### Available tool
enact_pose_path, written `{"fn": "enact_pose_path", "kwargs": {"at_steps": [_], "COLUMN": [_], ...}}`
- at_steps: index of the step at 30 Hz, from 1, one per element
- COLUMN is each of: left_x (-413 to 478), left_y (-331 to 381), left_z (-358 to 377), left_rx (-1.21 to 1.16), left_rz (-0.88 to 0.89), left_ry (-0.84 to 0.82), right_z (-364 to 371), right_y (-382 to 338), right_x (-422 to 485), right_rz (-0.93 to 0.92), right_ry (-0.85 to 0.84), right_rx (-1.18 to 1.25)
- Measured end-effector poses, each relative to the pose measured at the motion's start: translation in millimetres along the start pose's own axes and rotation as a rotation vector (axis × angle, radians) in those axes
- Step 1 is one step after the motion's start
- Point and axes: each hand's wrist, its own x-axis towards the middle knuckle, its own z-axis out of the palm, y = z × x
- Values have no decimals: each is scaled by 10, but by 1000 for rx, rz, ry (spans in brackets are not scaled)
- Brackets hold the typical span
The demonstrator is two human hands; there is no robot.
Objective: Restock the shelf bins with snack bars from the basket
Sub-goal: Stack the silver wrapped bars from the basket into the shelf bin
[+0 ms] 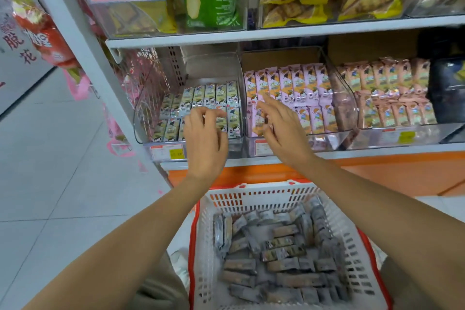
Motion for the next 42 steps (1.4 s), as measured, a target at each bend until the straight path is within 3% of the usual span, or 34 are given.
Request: {"fn": "enact_pose_path", "kwargs": {"at_steps": [3,6,11,17,22,31,36,42], "left_x": [-422,-903,-1576,-2259,-2549,-2869,-2943,-2847], "left_y": [175,203,264,264,276,292,302,286], "left_z": [170,484,981,1549,1978,2618,2693,2693], "left_rx": [-71,-81,-8,53,89,121,346,279], "left_rz": [95,52,-77,-151,-158,-347,-229,-275], "left_ry": [-162,-404,-1068,-1408,-1510,-1458,-1462,-1600], "right_z": [-125,-181,-61,251,394,452,462,456], "right_y": [134,416,971,1286,1449,1537,1548,1548], "right_x": [-486,-1048,-1883,-2422,-2569,-2610,-2617,-2618], "right_rz": [-44,-32,271,469,468,440,447,456], "right_ry": [63,95,-154,-414,-432,-343,-334,-340], "right_rx": [6,-80,-243,-294,-285,-254,-248,-246]}}
